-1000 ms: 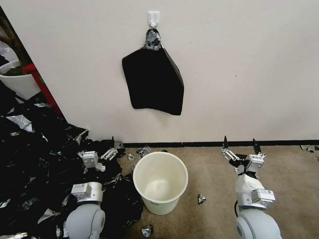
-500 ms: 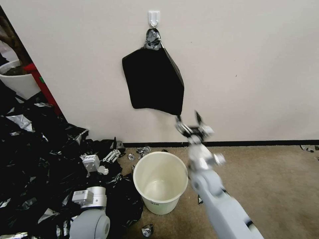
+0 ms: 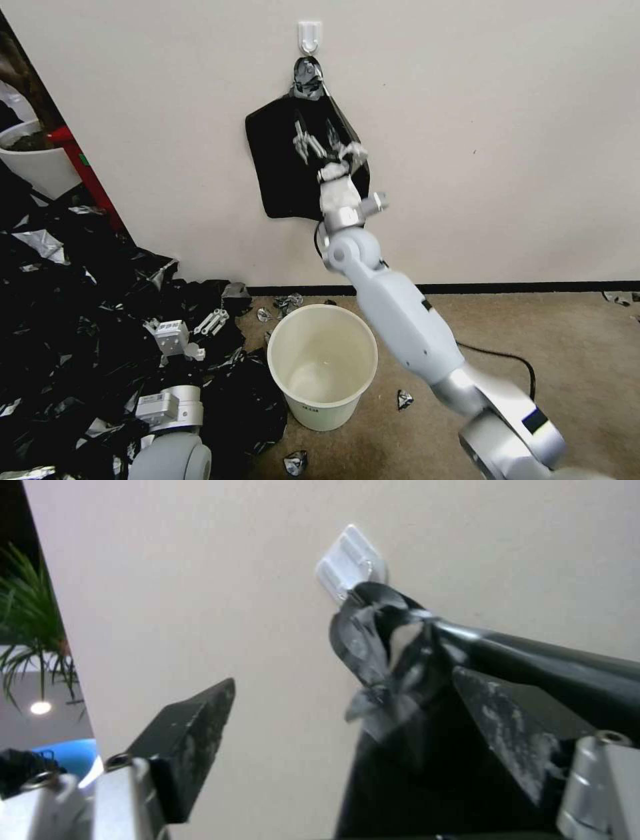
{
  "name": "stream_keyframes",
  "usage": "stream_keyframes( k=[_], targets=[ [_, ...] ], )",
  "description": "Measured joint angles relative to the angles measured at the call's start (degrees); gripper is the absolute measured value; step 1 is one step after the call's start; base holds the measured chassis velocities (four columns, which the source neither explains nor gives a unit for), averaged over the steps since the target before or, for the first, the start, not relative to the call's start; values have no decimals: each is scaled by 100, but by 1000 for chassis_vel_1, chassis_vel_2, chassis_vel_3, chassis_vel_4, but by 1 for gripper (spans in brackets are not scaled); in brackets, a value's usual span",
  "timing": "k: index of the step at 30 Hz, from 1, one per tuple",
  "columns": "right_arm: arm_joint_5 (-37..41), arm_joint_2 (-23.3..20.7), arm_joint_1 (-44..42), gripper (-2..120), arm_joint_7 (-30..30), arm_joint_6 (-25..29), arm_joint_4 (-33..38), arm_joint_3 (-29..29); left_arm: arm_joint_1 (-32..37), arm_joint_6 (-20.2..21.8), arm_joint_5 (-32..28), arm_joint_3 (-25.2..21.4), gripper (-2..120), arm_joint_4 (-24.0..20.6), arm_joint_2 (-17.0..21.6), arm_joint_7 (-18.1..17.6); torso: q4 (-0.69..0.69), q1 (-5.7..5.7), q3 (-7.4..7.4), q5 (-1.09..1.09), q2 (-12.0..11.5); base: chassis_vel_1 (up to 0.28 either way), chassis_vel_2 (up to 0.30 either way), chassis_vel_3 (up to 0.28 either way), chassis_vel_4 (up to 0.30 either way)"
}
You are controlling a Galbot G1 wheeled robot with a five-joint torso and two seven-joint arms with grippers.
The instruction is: Place a trash bag onto the trash bin.
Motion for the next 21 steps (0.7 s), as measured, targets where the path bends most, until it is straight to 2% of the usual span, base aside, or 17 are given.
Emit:
stream_keyframes(
  k=[9,21],
  targets=[
    [413,162,284,78,483,-185,-42,-40,-77,182,49,119,100,24,-51,-240,0,0,0,1,0,0,0,0,0],
    [409,334,281,78,539,-225,-214,18,-56,194,56,83,100,20,-40,-360,0,-1,0,1,0,0,0,0,0]
  ],
)
